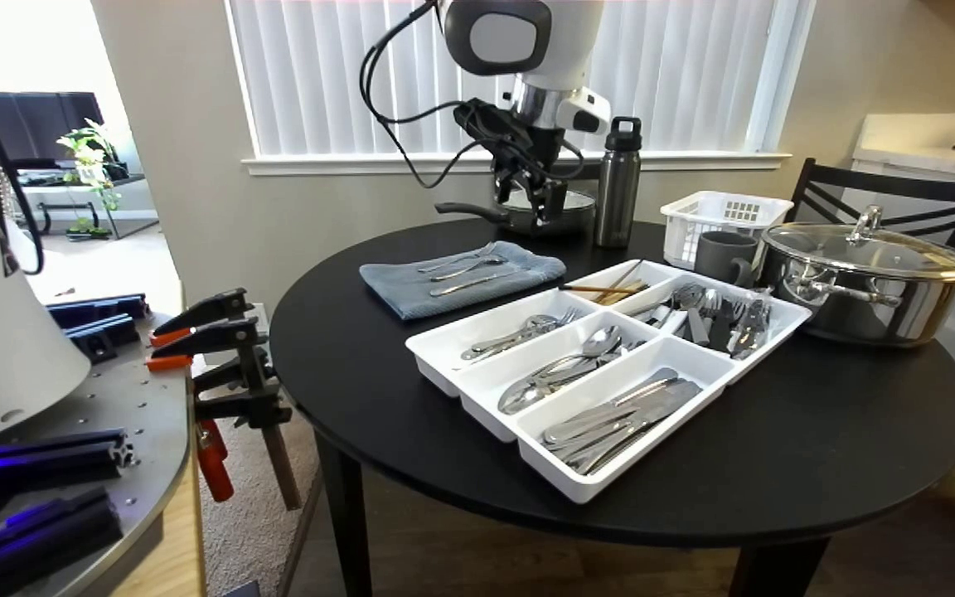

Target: Place one fork, spoon and knife from the cutlery holder on the blue towel.

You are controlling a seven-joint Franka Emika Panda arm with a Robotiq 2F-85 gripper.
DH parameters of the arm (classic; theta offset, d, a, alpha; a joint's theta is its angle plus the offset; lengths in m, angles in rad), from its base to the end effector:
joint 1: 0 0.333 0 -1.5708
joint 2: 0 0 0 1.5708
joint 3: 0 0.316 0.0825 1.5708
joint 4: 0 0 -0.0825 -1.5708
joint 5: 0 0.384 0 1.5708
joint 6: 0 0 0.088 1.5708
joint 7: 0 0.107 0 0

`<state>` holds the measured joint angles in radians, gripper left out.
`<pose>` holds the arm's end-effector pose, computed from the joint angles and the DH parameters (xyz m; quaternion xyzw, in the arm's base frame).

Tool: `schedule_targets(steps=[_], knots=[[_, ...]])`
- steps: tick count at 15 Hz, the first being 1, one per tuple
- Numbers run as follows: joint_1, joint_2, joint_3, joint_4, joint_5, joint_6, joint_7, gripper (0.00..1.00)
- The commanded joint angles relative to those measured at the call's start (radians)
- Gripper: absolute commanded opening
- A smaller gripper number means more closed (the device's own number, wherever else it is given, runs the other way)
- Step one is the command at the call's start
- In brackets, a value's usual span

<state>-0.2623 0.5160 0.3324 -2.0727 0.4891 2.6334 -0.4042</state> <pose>0.5927 0.0284 0.1932 -0.9791 -0.0013 -0.0539 0.1963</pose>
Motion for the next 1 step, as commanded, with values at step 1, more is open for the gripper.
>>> schedule_targets(steps=[1], knots=[[0.018,-0.002,-0.018,0.003,0.014,-0.006,-0.007,1.0]])
